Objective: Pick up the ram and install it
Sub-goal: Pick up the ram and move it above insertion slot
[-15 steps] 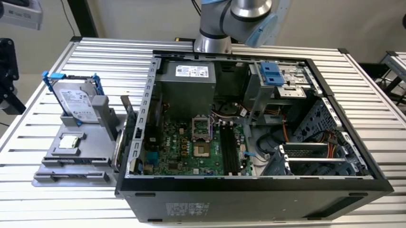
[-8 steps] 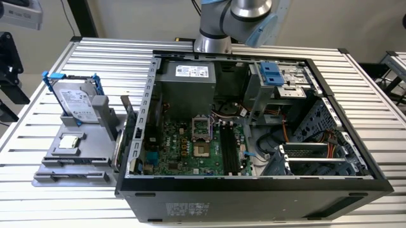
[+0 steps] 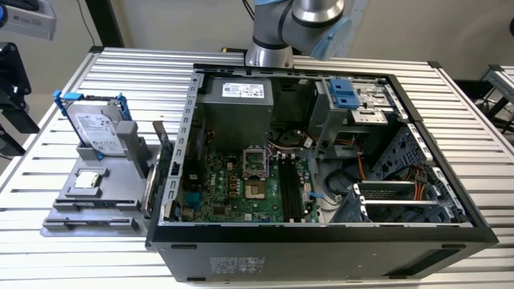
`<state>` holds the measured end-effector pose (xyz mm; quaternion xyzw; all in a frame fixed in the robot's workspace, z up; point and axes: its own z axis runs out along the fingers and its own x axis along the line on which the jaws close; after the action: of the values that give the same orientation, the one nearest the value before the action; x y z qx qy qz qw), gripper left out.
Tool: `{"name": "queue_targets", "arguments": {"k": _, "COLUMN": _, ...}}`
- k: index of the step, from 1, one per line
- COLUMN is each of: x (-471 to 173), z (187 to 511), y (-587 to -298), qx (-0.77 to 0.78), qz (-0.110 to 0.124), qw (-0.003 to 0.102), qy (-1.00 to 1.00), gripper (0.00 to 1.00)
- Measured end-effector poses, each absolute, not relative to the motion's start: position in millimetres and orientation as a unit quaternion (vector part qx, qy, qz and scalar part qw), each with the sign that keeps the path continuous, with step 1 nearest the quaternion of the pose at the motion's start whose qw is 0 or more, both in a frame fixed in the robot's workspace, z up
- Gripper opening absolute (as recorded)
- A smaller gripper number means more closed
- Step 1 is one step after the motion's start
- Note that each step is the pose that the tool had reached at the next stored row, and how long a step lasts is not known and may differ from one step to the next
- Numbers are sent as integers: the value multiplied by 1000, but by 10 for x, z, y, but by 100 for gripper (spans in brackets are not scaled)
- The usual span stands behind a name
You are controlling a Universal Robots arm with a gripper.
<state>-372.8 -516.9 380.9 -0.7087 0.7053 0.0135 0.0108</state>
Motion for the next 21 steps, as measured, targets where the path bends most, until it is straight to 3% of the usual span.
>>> {"name": "queue_targets", "arguments": {"k": 21, "x": -3692, "z": 3689, "y": -5169, "qx": -709, "qz": 13, "qw": 11, "qy": 705, "gripper": 100}}
